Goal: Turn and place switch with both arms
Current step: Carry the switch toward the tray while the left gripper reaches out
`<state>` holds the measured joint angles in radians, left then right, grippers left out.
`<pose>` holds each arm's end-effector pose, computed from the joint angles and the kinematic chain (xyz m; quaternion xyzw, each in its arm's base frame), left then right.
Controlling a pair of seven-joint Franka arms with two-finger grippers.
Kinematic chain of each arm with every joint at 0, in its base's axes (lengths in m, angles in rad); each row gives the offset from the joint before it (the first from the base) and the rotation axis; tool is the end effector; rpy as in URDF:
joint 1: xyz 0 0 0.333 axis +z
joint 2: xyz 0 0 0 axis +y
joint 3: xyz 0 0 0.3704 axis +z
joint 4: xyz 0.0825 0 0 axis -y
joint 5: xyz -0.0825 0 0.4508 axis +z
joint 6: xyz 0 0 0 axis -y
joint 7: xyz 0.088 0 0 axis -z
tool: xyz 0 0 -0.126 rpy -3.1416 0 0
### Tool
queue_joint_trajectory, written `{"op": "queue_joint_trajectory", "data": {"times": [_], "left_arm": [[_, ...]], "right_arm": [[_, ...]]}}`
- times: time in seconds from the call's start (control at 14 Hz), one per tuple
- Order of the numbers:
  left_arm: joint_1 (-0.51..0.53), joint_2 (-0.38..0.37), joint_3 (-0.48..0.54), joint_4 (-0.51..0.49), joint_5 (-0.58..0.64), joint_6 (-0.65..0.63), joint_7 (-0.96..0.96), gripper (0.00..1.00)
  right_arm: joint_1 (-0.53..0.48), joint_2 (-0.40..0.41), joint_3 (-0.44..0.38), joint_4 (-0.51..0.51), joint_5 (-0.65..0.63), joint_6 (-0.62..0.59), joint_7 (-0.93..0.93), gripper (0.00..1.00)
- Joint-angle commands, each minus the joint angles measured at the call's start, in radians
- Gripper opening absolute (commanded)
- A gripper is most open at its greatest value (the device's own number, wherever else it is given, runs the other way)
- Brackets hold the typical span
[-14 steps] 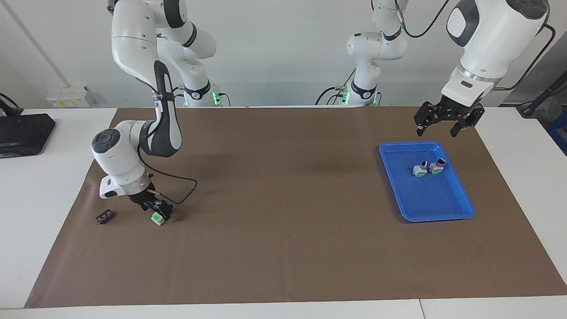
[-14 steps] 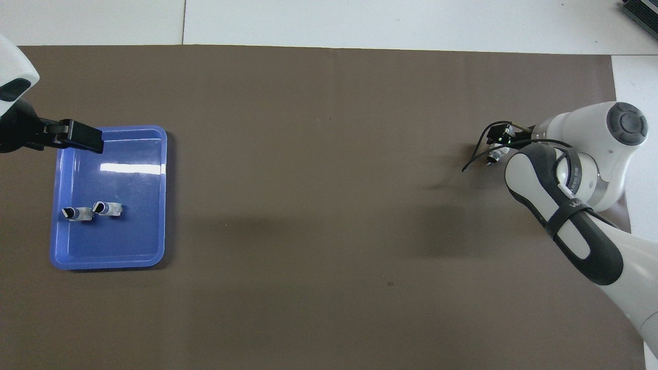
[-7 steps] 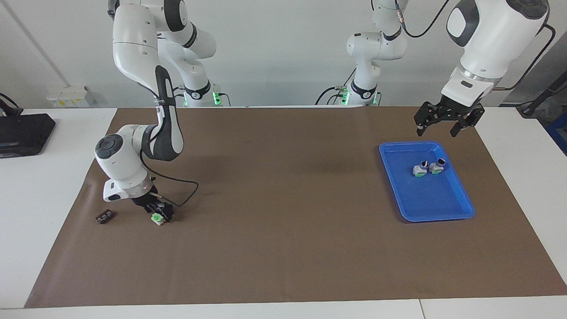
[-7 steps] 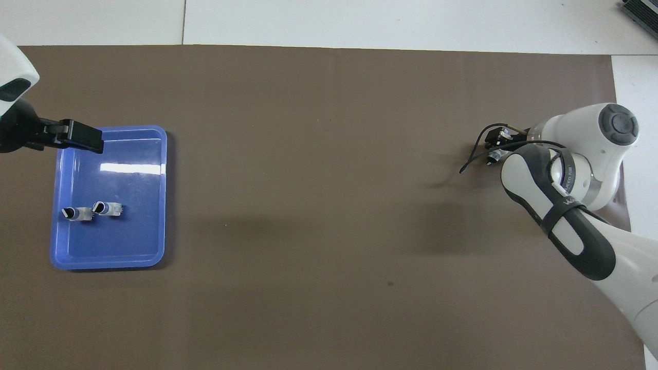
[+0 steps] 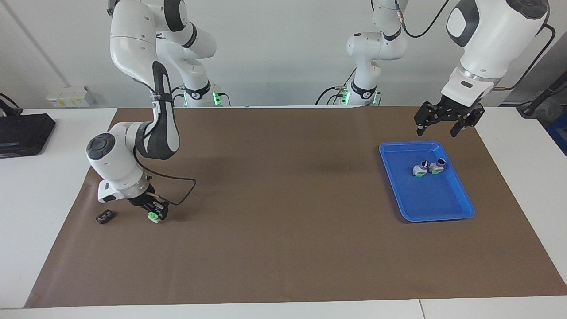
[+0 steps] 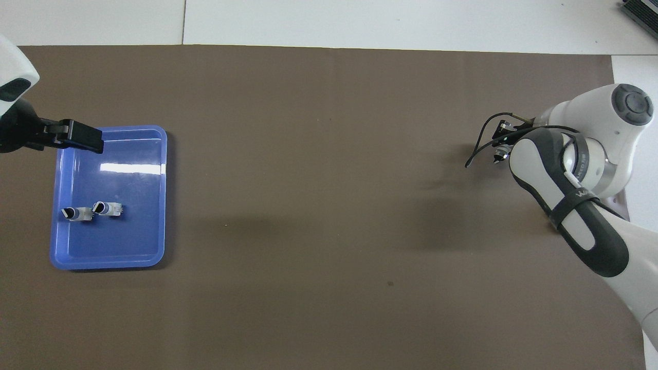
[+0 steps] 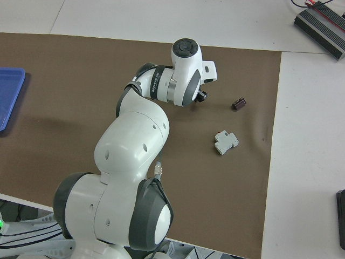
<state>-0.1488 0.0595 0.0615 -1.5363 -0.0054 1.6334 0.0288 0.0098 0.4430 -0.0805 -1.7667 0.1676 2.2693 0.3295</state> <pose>0.6471 -0.0585 0.6465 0.9981 -0.0580 0.0188 0.0014 0.7390 -0.0407 0.3103 -0.9679 0.2447 -0.0245 0.0522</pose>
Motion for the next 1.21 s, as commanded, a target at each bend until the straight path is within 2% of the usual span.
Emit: {"op": "queue_joint_trajectory", "data": {"times": [0.0,0.07,0.29,0.57,0.71,0.86,1.0,1.14], "left_arm": [[-0.002,-0.026,0.004,-0.027,0.001,-0.003,-0.009,1.0],[-0.002,-0.026,0.006,-0.027,-0.001,-0.003,-0.009,1.0],[-0.002,-0.026,0.004,-0.027,-0.001,-0.003,-0.009,1.0],[-0.002,-0.026,0.006,-0.027,-0.001,-0.003,-0.009,1.0],[-0.002,-0.026,0.004,-0.027,-0.001,-0.003,-0.009,1.0],[-0.002,-0.026,0.006,-0.027,-0.001,-0.003,-0.009,1.0],[-0.002,-0.026,0.006,-0.027,-0.001,-0.003,-0.009,1.0],[-0.002,-0.026,0.006,-0.027,-0.001,-0.003,-0.009,1.0]], "right_arm": [[0.006,-0.004,0.031,0.061,0.172,-0.071,0.069,0.0],[0.028,-0.021,0.039,0.065,0.221,-0.092,0.159,0.0],[0.097,-0.075,0.06,0.088,0.268,-0.154,0.402,0.0],[0.105,-0.086,0.166,0.17,0.495,-0.145,0.71,0.0],[0.124,-0.081,0.218,0.202,0.536,-0.096,0.799,0.0],[0.186,-0.076,0.254,0.202,0.546,0.02,0.867,0.0],[0.266,-0.072,0.254,0.201,0.611,0.125,0.919,0.0],[0.321,-0.072,0.254,0.201,0.685,0.167,0.922,0.0]]}}
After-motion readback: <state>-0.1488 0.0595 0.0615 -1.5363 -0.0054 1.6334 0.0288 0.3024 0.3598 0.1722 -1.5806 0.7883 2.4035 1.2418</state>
